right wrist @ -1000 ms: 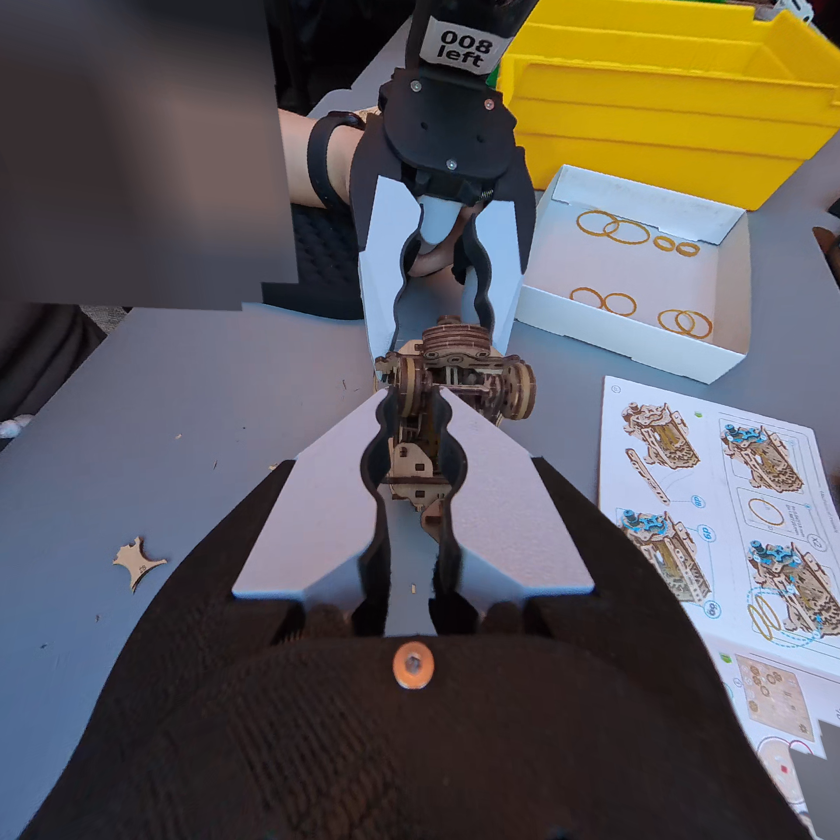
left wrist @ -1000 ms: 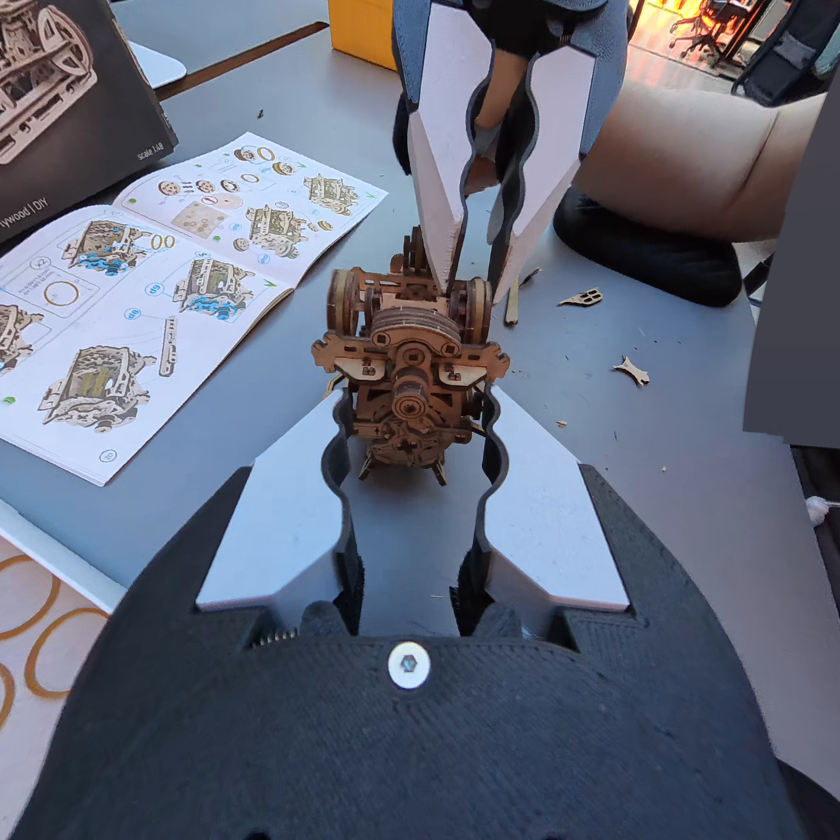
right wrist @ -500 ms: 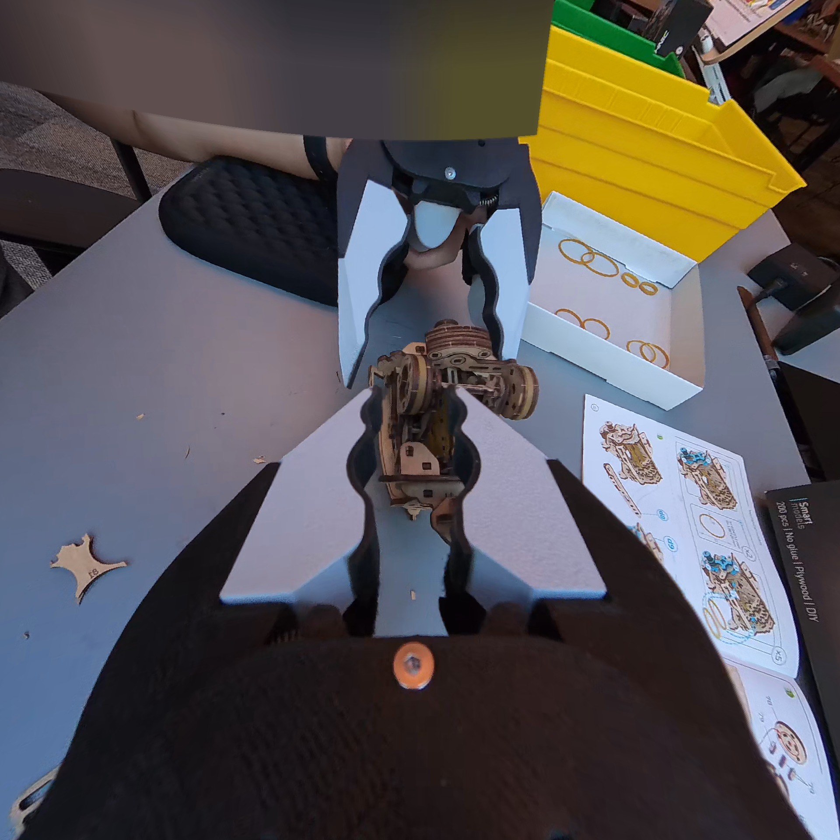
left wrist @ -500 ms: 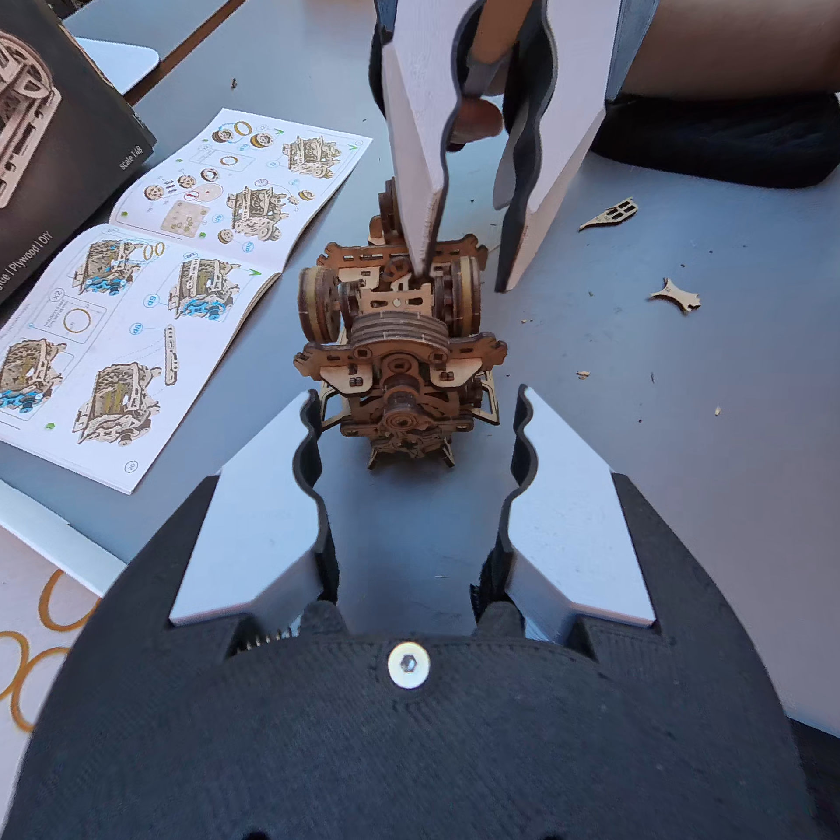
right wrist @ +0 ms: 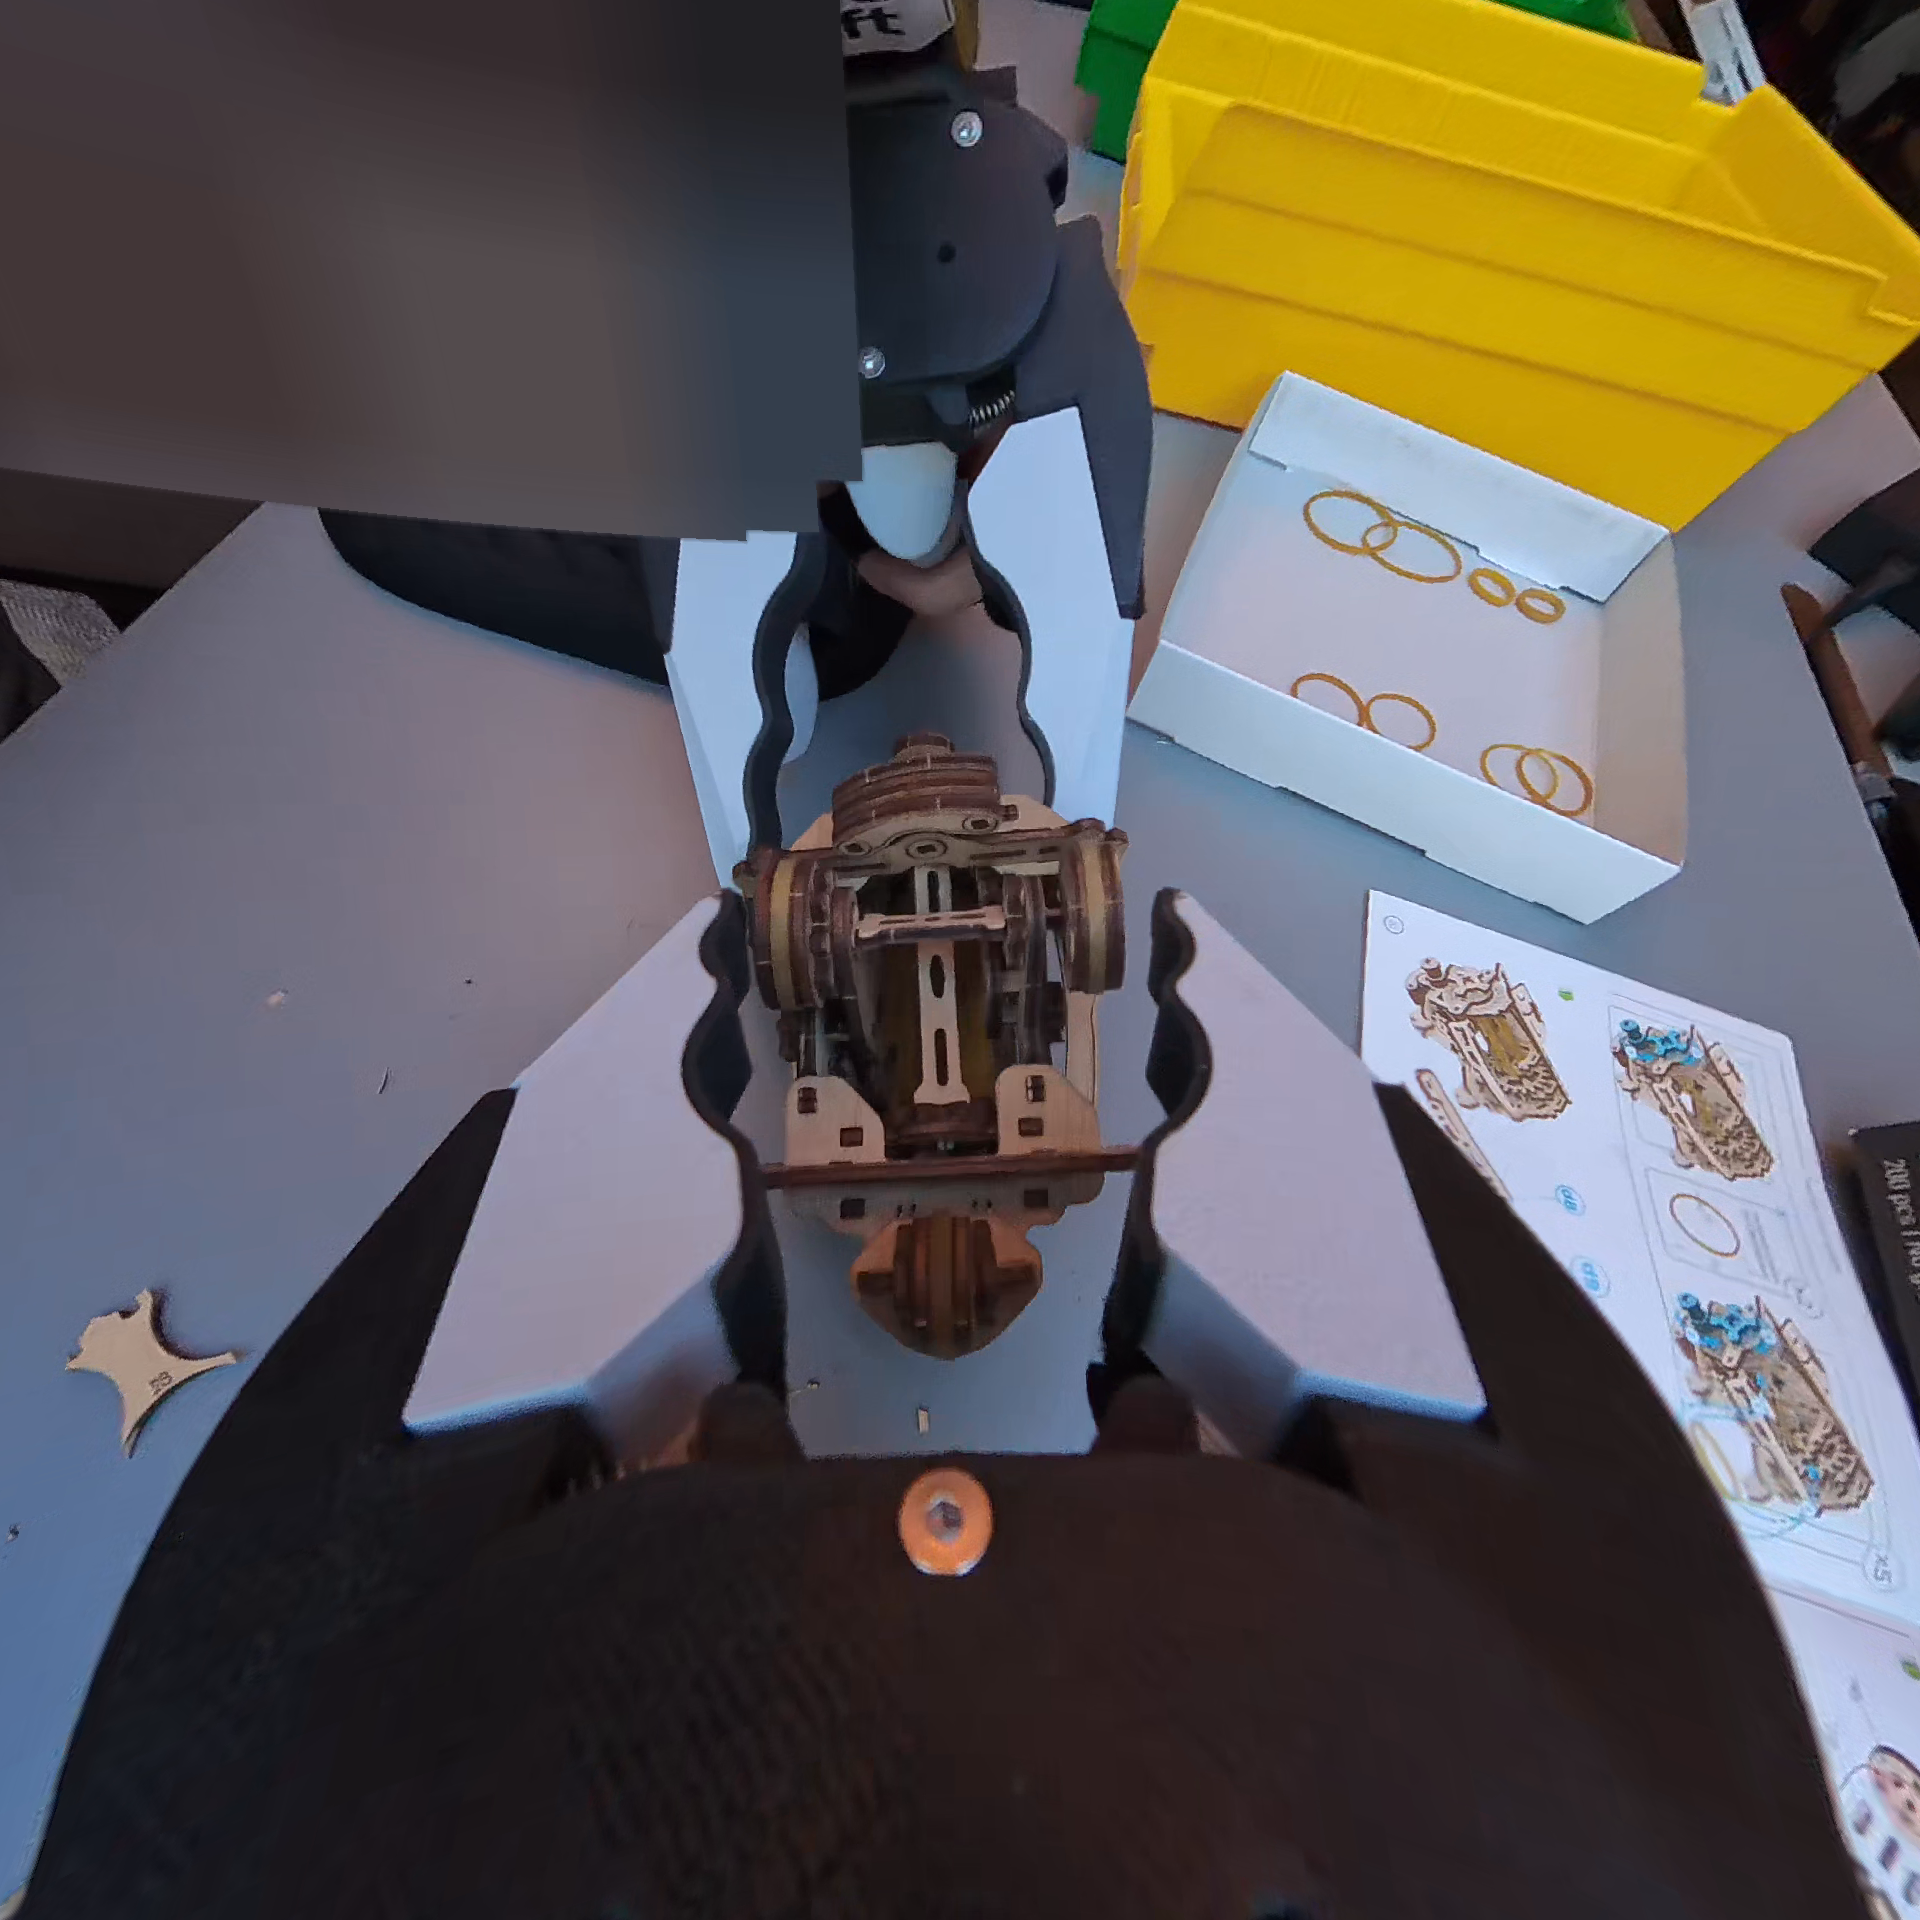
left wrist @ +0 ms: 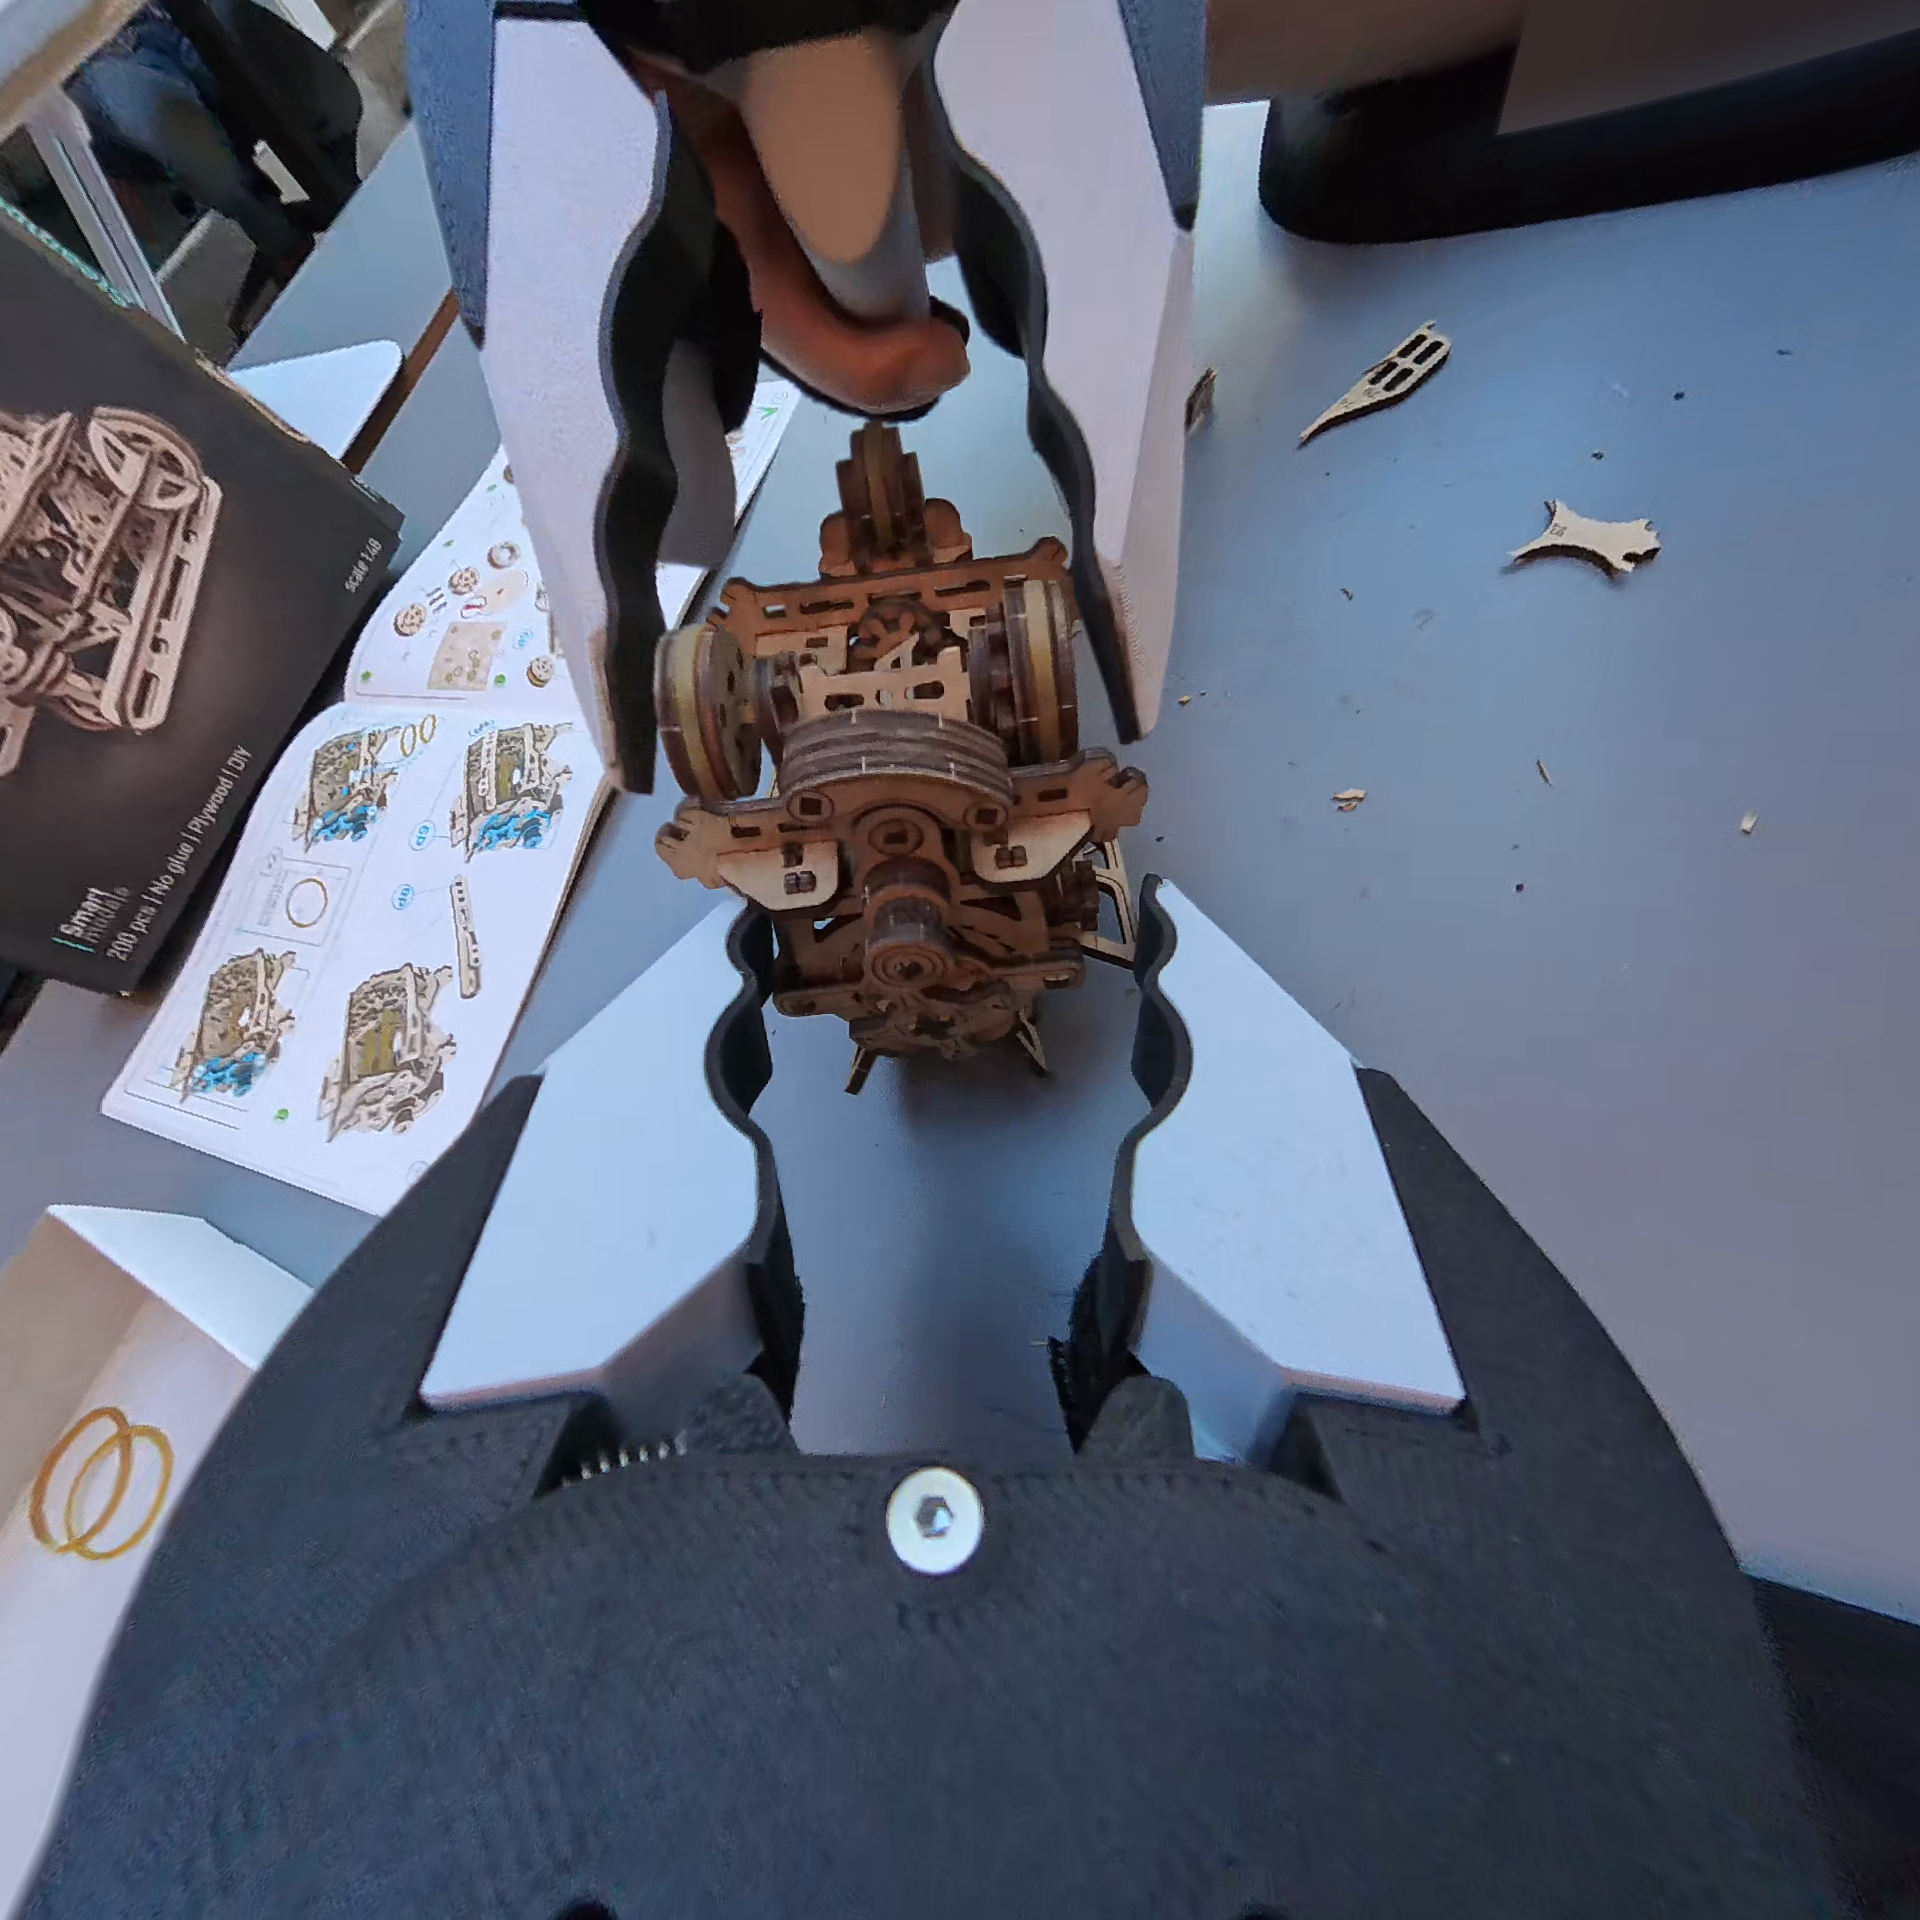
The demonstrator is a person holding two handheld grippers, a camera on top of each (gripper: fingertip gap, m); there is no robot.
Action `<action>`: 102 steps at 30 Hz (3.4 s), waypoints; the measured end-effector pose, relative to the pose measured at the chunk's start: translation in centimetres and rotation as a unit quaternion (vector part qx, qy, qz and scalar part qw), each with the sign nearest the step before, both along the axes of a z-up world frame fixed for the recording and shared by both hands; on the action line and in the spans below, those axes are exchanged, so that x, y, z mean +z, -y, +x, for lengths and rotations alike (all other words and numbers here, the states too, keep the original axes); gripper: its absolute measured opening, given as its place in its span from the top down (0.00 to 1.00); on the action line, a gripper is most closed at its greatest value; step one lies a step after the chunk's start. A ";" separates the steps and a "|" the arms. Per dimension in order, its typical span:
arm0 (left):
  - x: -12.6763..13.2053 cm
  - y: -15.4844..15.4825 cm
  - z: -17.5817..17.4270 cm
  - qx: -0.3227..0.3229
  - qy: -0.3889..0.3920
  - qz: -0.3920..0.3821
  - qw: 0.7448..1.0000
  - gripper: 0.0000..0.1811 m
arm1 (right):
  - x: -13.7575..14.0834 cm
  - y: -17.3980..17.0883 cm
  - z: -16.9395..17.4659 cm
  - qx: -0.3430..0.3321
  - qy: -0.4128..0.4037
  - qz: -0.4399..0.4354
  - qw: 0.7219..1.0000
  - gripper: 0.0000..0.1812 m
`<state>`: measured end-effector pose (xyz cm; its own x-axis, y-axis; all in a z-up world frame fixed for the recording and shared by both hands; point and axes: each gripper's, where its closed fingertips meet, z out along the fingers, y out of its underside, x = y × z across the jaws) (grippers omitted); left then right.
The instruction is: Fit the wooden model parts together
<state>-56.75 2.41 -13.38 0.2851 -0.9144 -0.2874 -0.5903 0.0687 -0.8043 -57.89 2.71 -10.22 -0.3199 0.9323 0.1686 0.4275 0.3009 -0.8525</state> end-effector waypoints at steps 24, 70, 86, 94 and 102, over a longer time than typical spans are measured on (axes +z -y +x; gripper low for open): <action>-0.1 0.5 0.7 -0.016 -0.058 0.107 0.992 0.62 | -1.9 1.1 0.5 0.007 0.100 0.150 0.984 0.60; -0.1 0.4 1.1 -0.013 -0.067 0.126 0.990 0.62 | -1.5 1.6 1.3 0.001 0.119 0.126 0.985 0.61; 0.0 0.3 1.2 -0.010 -0.061 0.121 0.991 0.63 | -1.4 1.4 1.3 -0.026 0.114 0.114 0.986 0.60; 0.0 0.4 1.3 -0.011 -0.059 0.120 0.991 0.63 | -1.4 1.5 1.4 -0.023 0.109 0.119 0.987 0.61; 0.0 0.3 1.2 -0.010 -0.054 0.114 0.992 0.63 | -1.5 1.6 1.4 -0.025 0.113 0.119 0.986 0.61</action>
<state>-55.51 2.08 -13.34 0.2235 -0.8278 -0.5146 -0.6685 0.2541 -0.6990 -56.54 1.14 -11.68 -0.3289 0.8905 0.3145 0.6176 0.4548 -0.6417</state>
